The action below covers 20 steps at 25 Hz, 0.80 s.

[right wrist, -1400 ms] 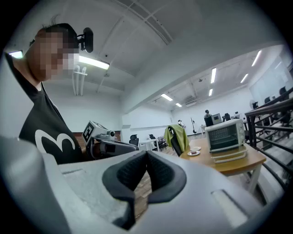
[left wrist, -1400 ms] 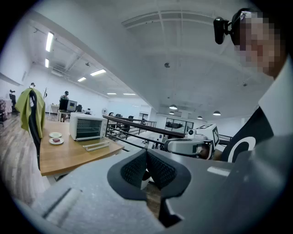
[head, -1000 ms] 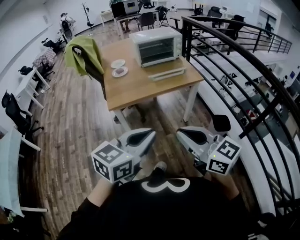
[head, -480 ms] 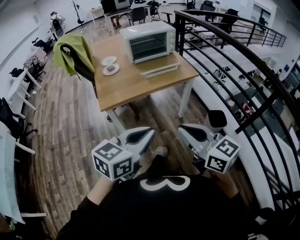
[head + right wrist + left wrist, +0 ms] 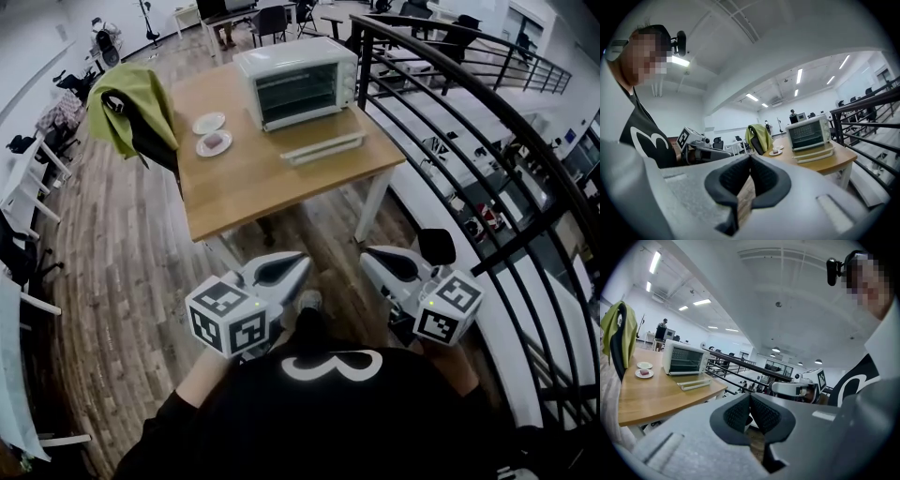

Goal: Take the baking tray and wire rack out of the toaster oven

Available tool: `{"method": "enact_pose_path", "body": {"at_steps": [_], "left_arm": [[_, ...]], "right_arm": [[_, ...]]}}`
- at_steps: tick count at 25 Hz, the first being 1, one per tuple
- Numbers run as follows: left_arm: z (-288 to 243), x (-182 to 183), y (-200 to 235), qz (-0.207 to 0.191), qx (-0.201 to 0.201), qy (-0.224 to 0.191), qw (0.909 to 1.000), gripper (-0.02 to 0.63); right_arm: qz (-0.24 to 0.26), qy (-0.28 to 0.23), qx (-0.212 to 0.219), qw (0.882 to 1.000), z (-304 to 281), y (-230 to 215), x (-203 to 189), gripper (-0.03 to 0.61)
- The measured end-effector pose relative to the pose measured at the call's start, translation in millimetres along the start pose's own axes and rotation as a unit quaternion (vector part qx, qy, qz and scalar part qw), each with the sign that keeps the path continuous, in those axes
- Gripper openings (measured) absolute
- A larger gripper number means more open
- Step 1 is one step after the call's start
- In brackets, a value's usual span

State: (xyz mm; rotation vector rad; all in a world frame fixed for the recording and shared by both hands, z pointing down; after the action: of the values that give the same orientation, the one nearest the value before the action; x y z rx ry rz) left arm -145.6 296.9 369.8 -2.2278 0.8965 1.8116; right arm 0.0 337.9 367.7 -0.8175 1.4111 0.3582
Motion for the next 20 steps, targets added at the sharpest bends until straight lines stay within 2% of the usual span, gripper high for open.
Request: {"method": "enact_pose_path", "body": {"at_steps": [4,10,16,20], "left_arm": [[-35.4,16.3,53.5,0.017,-0.002,0.004,0.9998,0.011],[-105.5,52.0,148.6,0.043,0.004,0.026,0.9987,0.011],[-170.6,90.4,242.2,0.063,0.008,0.037,0.9973,0.011],[-209.7,108.6,290.0,0.06,0.009,0.032,0.9976,0.011]], "right_arm": [[-0.014,0.015,-0.005,1.0,-42.5,-52.1,12.9,0.002],[-0.068,0.018,-0.005,0.998,-114.1,-145.9,45.4,0.002],[-0.081,0.038,-0.023,0.996,-190.1,-249.3,65.5,0.002],[-0.08,0.051,-0.024,0.995,-228.7,-300.2,69.2,0.003]]}}
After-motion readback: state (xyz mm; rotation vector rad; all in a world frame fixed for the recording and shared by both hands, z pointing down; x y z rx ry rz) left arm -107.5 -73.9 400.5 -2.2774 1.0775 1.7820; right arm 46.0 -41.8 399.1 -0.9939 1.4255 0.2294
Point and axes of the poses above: the fingertips, and each gripper's own axes: z backward along the fingers, y to its left, x out of its top, the point moved 4 cm from there along z, backward along the fingers, and after that the axes turned 7 degrees about x, right-handed, at the moved point
